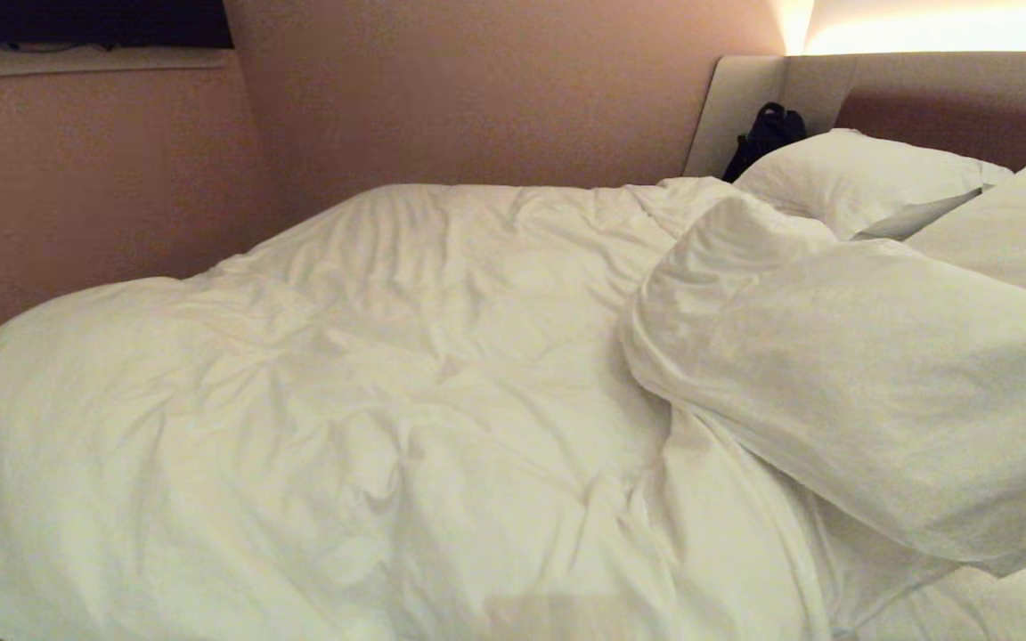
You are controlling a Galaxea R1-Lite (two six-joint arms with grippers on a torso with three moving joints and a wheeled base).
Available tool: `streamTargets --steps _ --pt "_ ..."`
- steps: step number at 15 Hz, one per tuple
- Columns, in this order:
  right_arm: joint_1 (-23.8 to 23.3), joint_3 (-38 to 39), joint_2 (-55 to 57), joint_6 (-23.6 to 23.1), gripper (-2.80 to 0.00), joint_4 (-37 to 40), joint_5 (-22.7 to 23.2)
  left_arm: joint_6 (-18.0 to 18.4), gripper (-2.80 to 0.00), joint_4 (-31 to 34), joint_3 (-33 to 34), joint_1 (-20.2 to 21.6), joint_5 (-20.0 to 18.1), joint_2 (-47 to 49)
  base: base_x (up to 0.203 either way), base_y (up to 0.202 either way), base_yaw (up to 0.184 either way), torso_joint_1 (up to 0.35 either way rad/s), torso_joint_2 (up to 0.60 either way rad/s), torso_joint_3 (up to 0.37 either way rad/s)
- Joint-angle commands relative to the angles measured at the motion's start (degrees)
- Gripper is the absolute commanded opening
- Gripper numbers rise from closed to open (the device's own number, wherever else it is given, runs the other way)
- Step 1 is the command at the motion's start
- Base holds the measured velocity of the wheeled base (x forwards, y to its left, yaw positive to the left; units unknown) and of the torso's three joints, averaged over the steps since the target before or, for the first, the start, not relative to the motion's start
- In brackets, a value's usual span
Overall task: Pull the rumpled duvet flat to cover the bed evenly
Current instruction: Flatten the corners of the folded blanket
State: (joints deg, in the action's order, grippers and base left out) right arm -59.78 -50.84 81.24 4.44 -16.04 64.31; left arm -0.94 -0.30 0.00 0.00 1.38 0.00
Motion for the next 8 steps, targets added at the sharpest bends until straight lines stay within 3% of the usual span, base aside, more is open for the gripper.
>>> streamTargets --steps 1,8 --pt "-2.73 -0.99 -6.61 2.16 -2.80 7.91 0.34 -0.03 -2.80 -0.05 0.00 0.00 0.03 0.00 0.000 0.000 0.000 0.000 0.00 0.000" --pt "-11.86 -1.50 -20.31 8.51 -2.80 12.10 0.26 -0.03 -2.80 -0.05 0.00 0.00 0.03 0.00 0.000 0.000 0.000 0.000 0.00 0.000"
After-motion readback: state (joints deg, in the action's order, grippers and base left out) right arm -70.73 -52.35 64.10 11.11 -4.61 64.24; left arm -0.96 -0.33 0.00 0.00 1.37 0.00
